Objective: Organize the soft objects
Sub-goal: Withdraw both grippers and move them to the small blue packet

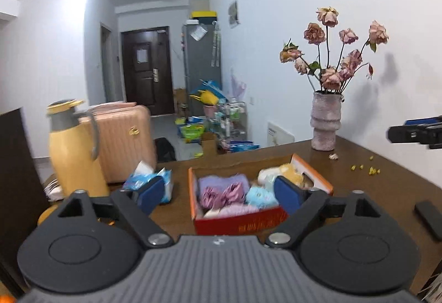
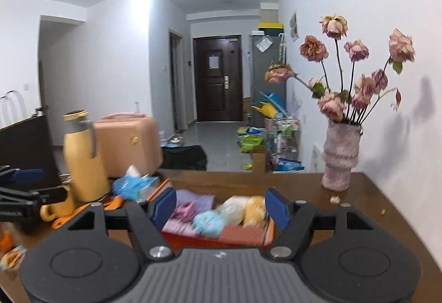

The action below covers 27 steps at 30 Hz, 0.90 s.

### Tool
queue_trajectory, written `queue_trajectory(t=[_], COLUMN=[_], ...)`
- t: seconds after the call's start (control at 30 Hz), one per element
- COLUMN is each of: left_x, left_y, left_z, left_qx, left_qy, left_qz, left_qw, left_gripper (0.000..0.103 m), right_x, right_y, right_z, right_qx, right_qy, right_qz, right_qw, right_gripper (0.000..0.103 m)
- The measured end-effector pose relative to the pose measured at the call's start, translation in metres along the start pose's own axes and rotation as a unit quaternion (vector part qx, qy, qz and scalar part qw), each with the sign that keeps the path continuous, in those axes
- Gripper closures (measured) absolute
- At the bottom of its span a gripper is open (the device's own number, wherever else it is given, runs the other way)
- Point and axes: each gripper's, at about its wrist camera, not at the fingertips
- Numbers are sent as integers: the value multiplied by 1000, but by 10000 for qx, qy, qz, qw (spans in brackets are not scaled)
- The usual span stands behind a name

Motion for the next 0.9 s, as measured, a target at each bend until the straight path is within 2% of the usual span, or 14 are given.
queue_trajectory(t=[0.1, 0.2, 0.27, 0.33, 0.43, 0.5, 0.57, 0.7, 0.77, 0.83, 0.9], left_x=[-41, -83, -108, -130, -154, -156, -154, -154, -155, -155, -150], left_y=[30, 70, 96, 119, 137, 130, 117, 89, 69, 47, 17], left_z=[5, 15, 17, 17, 19, 20, 21, 17, 17, 18, 22], left_qx=[4, 58, -104, -187, -237, -331, -202, -234, -391, -597, -786], left_qy=[-31, -361, -268, -98, -18, -80, -101, 171, 315, 437, 548], left_qz=[-139, 79, 164, 287, 458, 314, 132, -53, -316, -509, -703], left_qw=[9999, 9993, 9995, 9994, 9987, 9989, 9997, 9996, 9982, 9960, 9929], left_gripper=[12, 7, 4, 2, 0, 0, 0, 0, 0, 1, 8], right_x=[-40, -82, -110, -138, -175, -190, -195, -197, -198, -197, -197], right_y=[37, 70, 94, 116, 130, 122, 111, 91, 77, 55, 32], right_z=[-9, -18, -25, -32, -42, -48, -50, -44, -37, -30, -23], right_qx=[175, 391, 570, 554, 567, 537, 488, 385, 379, 379, 370], right_qy=[-94, -125, -85, -160, -287, -261, -188, -391, -552, -670, -837], right_qz=[90, 61, 43, 106, 37, -181, -320, -346, -417, -571, -719], right_qw=[9998, 9991, 9983, 9983, 9980, 9981, 9981, 9979, 9969, 9954, 9932], right_gripper=[26, 25, 25, 19, 16, 16, 17, 20, 25, 35, 41])
Point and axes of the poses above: each gripper's, at about its wrist camera, not at the fingertips, and y roughly against the way its jaws point, z to its right, x to its top, and after that the axes turned 1 degree about -y, right-handed
